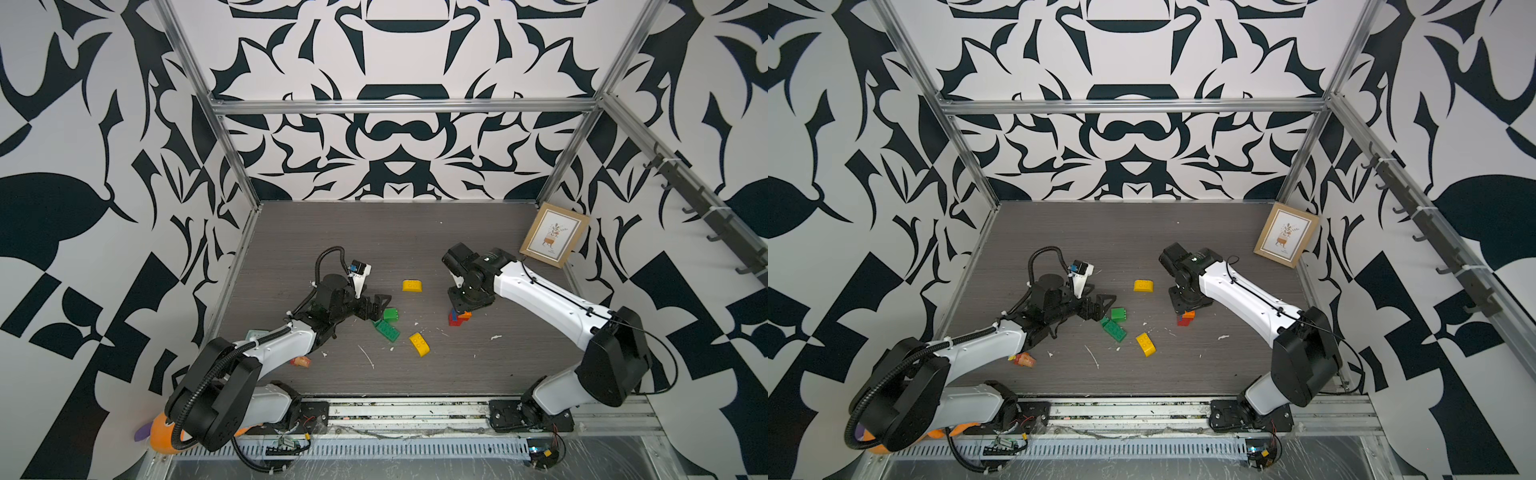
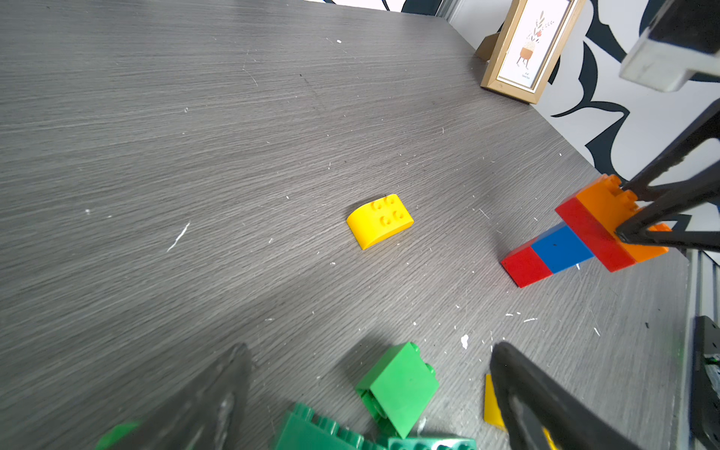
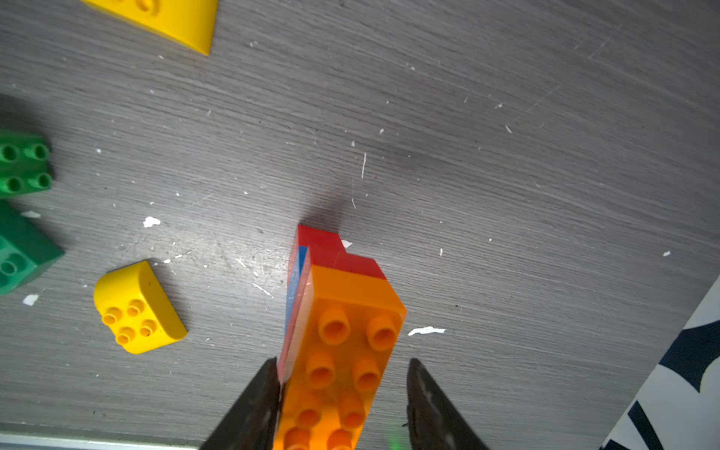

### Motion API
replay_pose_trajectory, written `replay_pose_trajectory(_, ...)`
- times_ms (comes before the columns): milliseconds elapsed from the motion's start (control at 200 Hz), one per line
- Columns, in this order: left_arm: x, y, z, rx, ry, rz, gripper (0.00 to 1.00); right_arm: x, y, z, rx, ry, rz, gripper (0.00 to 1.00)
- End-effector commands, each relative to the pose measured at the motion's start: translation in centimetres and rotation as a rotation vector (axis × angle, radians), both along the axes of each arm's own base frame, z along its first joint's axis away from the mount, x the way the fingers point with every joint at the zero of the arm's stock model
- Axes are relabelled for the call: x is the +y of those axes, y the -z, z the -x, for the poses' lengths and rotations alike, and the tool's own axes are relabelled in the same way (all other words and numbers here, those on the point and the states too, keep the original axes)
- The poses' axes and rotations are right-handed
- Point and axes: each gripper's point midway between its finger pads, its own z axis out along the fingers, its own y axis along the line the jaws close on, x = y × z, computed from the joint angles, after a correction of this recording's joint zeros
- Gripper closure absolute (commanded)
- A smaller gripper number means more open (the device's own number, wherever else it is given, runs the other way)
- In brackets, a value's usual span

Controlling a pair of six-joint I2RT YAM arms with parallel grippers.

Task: Assemble an ice cream with lego
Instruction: Pick up the lego brick from the center of the board.

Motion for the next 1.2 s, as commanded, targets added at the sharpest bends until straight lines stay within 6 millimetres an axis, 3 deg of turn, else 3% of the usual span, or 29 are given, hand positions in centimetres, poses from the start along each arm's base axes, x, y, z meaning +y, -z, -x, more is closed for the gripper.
replay_pose_trajectory(0, -0.3, -1.5, -0.5, -0.038, 0.001, 0.014, 0.01, 2.2, -3.7, -1.2, -0.107, -0.075, -0.072, 0.45)
replay_pose_trajectory(220, -0.1, -1.2, -0.5, -0.033, -0.008, 0.007, 0.01, 5.4, -5.0, -1.8, -0.15, -0.171, -0.091, 0.44)
replay_pose_trajectory(230, -0.1, -2.1, -0.5, -0.055, -0.008, 0.018, 0.01, 5.5, -5.0, -1.8, -0.152, -0.173, -0.09, 0.44)
replay_pose_trajectory(375, 0.5, -2.5, -0.5, -0.071, -0.037, 0.02, 0.01, 7.8, -5.3, -0.2, -0.136, -0.234, -0.147, 0.45)
replay_pose_trajectory(470, 1.1, -2.9, -0.6, -0.098, -0.07, 0.027, 0.01, 10.5, -3.8, 2.0, -0.107, -0.289, -0.183, 0.45)
replay_pose_trajectory(575, 1.4, -3.2, -0.5, -0.109, -0.084, 0.032, 0.01, 12.5, -0.5, 4.1, -0.06, -0.298, -0.213, 0.47)
replay_pose_trajectory(795, 1.6, -3.3, -0.5, -0.118, -0.093, 0.039, 0.01, 12.8, 3.7, 6.4, 0.007, -0.295, -0.227, 0.46)
replay_pose_trajectory(1195, 1.5, -3.5, -0.4, -0.119, -0.09, 0.045, 0.01, 12.3, 7.2, 6.7, 0.006, -0.326, -0.083, 0.45)
